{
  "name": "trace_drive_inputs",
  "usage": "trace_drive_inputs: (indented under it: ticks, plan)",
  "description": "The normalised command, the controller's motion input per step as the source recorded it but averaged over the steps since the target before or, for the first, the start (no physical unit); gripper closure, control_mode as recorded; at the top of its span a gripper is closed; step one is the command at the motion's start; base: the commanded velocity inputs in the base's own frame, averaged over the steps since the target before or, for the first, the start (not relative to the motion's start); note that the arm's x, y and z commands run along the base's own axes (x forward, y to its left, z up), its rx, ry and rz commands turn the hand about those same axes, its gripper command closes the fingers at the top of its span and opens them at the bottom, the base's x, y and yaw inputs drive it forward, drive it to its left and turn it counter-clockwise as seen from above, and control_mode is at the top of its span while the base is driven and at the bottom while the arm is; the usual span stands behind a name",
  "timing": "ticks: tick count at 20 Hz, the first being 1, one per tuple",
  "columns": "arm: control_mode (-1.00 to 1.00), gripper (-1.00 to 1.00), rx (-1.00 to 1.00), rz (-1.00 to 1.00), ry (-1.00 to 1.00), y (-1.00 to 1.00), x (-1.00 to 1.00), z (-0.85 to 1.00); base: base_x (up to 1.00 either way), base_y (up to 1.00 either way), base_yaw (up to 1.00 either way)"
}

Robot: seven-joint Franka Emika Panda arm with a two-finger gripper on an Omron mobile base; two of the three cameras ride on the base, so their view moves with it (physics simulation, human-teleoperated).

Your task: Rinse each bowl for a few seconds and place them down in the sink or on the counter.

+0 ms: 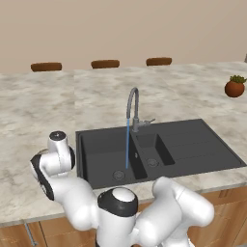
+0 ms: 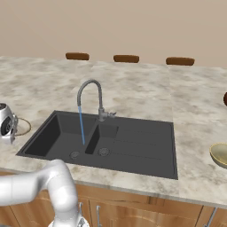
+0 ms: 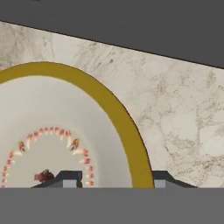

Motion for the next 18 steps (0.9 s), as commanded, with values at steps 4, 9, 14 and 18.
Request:
trace_drive_inputs:
  ticks: [4,9,14,18]
  plan:
    - [-1.0,-1.0,0.0,0.0,0.0,0.23,0.0,0.08,0.0,0.0,0.0]
    - [-1.0,-1.0,0.0,0.0,0.03,0.11,0.0,-0.09,0.0,0.0,0.0]
    - [-1.0,-1.0,0.02,0.0,0.05,0.02,0.0,-0.03,0.0,0.0,0.0]
    - [-1.0,-1.0,0.04,0.0,0.0,0.0,-0.06,0.22,0.0,0.0,0.0]
